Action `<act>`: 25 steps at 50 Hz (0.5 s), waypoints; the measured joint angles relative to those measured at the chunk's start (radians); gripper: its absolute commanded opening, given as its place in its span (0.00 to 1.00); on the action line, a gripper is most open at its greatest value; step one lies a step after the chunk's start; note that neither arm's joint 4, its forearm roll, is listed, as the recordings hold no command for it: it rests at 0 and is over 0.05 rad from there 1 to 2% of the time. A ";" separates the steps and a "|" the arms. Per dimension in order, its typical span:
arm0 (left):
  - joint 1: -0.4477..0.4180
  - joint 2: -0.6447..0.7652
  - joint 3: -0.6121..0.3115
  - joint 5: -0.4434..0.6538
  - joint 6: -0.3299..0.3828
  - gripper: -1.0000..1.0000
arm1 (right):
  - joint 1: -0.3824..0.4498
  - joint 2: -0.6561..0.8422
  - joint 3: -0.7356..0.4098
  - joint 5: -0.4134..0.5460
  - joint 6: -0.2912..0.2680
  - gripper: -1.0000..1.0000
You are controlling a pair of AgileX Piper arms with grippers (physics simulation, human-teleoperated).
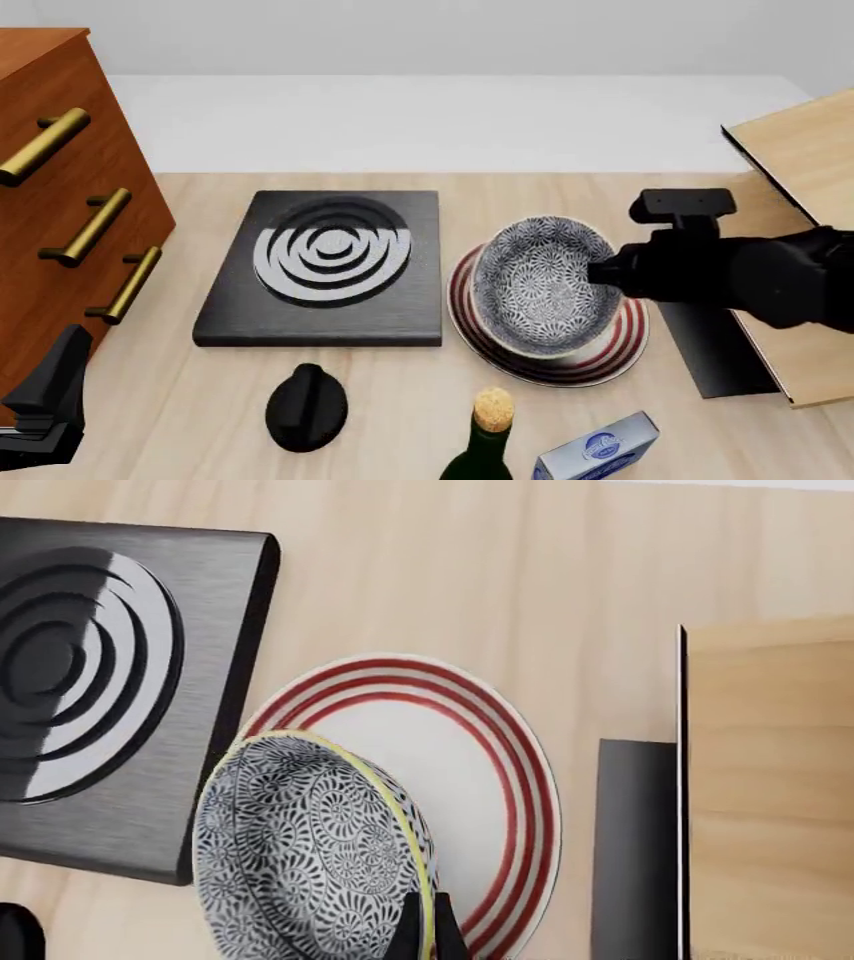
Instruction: Pick up the akita bowl and put it on the plate.
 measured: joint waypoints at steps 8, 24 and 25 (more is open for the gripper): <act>0.000 0.000 0.000 0.000 0.000 1.00 | -0.006 0.019 0.032 -0.045 0.019 0.00; 0.000 0.000 0.000 0.000 0.000 1.00 | -0.029 0.045 0.057 -0.112 0.036 0.00; 0.000 0.000 0.000 0.000 0.000 1.00 | -0.030 0.047 0.058 -0.115 0.035 0.00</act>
